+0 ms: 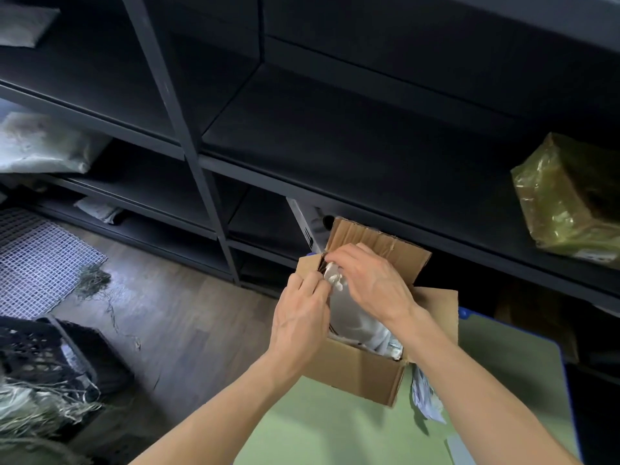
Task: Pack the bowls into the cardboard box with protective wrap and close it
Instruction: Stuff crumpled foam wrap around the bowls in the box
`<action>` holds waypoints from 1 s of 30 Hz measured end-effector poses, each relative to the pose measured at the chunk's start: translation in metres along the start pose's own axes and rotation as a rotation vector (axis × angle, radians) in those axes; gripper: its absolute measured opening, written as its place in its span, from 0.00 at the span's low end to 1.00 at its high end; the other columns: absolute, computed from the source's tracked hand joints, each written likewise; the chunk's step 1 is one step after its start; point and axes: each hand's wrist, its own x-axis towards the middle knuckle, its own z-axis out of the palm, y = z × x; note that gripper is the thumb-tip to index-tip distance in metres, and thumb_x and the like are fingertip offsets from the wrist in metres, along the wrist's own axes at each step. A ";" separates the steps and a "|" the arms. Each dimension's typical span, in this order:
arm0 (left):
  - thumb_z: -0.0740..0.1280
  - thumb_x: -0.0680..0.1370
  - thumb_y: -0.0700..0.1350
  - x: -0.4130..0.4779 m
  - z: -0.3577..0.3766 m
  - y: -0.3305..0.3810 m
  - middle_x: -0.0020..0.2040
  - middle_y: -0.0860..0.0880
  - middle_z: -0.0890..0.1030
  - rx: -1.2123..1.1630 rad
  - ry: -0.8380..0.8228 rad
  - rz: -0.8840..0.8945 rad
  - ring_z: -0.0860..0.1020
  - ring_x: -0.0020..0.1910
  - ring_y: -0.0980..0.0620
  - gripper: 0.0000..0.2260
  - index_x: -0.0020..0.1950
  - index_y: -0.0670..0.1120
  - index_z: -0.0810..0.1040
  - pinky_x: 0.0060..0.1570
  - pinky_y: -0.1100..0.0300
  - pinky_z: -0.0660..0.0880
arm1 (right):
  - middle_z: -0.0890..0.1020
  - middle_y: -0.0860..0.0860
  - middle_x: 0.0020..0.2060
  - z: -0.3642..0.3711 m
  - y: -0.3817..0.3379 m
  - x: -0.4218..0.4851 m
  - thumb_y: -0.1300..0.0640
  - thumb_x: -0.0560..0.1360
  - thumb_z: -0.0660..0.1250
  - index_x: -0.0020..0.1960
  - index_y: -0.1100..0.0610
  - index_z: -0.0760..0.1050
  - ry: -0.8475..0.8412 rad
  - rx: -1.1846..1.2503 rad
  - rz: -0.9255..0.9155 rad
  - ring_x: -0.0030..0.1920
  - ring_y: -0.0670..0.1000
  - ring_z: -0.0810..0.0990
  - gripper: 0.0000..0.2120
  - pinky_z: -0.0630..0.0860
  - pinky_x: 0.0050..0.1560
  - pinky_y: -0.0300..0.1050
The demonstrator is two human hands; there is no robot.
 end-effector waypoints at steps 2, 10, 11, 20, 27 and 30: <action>0.68 0.70 0.32 0.000 -0.002 0.002 0.42 0.50 0.74 -0.002 0.005 -0.002 0.62 0.38 0.49 0.08 0.43 0.44 0.77 0.35 0.56 0.66 | 0.81 0.45 0.50 0.002 -0.006 0.003 0.64 0.77 0.67 0.60 0.51 0.75 -0.006 0.003 0.028 0.51 0.48 0.76 0.14 0.79 0.45 0.44; 0.65 0.75 0.34 -0.001 -0.010 0.006 0.51 0.51 0.77 0.039 -0.015 0.024 0.62 0.41 0.52 0.11 0.54 0.45 0.79 0.38 0.59 0.68 | 0.73 0.48 0.50 0.020 -0.015 -0.003 0.61 0.79 0.67 0.50 0.54 0.76 0.108 -0.013 0.106 0.37 0.50 0.76 0.03 0.74 0.29 0.41; 0.64 0.76 0.35 -0.002 -0.010 0.006 0.55 0.50 0.77 0.047 -0.024 0.026 0.61 0.41 0.52 0.11 0.57 0.45 0.79 0.40 0.59 0.69 | 0.75 0.49 0.50 0.020 -0.015 -0.005 0.61 0.78 0.67 0.51 0.55 0.77 0.136 -0.025 0.099 0.38 0.50 0.76 0.03 0.75 0.30 0.40; 0.54 0.81 0.42 0.004 -0.005 0.001 0.59 0.50 0.77 0.193 -0.198 0.084 0.67 0.42 0.48 0.16 0.66 0.45 0.74 0.42 0.55 0.69 | 0.82 0.51 0.61 0.030 -0.009 -0.033 0.67 0.68 0.71 0.63 0.57 0.79 0.132 -0.065 0.060 0.61 0.52 0.79 0.23 0.80 0.55 0.49; 0.70 0.75 0.43 0.003 -0.021 0.008 0.53 0.53 0.82 0.193 -0.121 0.099 0.74 0.42 0.50 0.14 0.61 0.47 0.79 0.34 0.62 0.67 | 0.80 0.51 0.62 0.026 -0.021 -0.029 0.65 0.69 0.70 0.62 0.55 0.80 0.106 -0.155 0.145 0.61 0.55 0.76 0.21 0.79 0.54 0.53; 0.66 0.77 0.43 -0.003 -0.027 0.005 0.58 0.52 0.80 0.194 -0.177 0.126 0.72 0.42 0.49 0.18 0.67 0.46 0.75 0.37 0.59 0.71 | 0.80 0.51 0.61 0.022 -0.020 -0.034 0.68 0.66 0.71 0.63 0.56 0.79 0.087 -0.142 0.132 0.61 0.55 0.76 0.26 0.76 0.59 0.54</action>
